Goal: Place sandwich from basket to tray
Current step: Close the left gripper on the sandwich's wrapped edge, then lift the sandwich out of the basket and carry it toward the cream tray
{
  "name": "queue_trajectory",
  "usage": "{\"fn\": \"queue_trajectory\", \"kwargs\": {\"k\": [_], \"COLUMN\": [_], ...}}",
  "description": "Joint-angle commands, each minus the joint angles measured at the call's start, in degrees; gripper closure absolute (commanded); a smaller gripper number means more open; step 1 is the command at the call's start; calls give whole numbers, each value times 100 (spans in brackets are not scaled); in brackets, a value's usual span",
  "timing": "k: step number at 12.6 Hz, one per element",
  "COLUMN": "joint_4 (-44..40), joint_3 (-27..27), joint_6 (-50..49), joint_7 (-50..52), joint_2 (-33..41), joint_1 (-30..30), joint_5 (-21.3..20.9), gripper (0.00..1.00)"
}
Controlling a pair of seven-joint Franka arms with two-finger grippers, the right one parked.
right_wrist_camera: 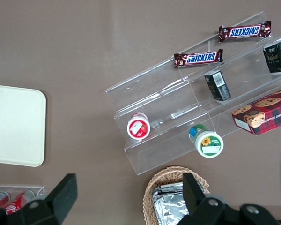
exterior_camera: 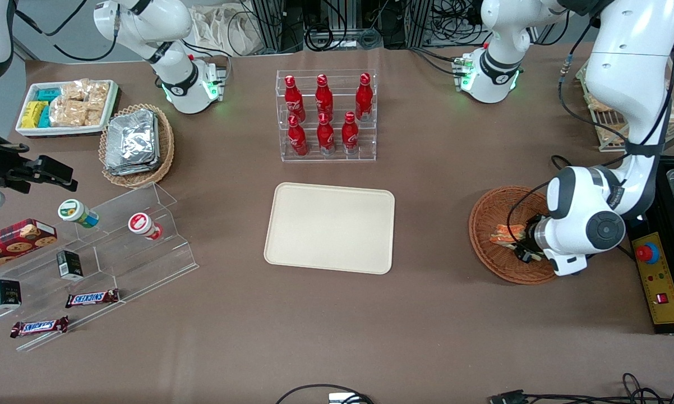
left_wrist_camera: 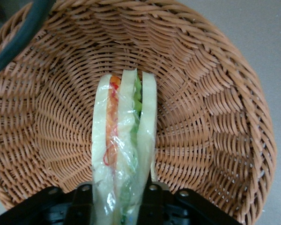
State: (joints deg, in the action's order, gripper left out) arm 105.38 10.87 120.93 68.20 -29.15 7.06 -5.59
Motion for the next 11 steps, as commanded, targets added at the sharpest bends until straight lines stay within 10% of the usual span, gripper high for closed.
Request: {"fn": "queue_trajectory", "kwargs": {"k": [1, 5, 11], "joint_4": [-761, -2783, -3112], "joint_3": [81, 126, 1178], "joint_6": [-1014, -2845, -2963], "joint_7": [-200, -2096, -4059], "joint_2": [102, -3, -81], "joint_1": [-82, -336, -582], "joint_5": [-90, -82, -21], "gripper": [96, 96, 97]}}
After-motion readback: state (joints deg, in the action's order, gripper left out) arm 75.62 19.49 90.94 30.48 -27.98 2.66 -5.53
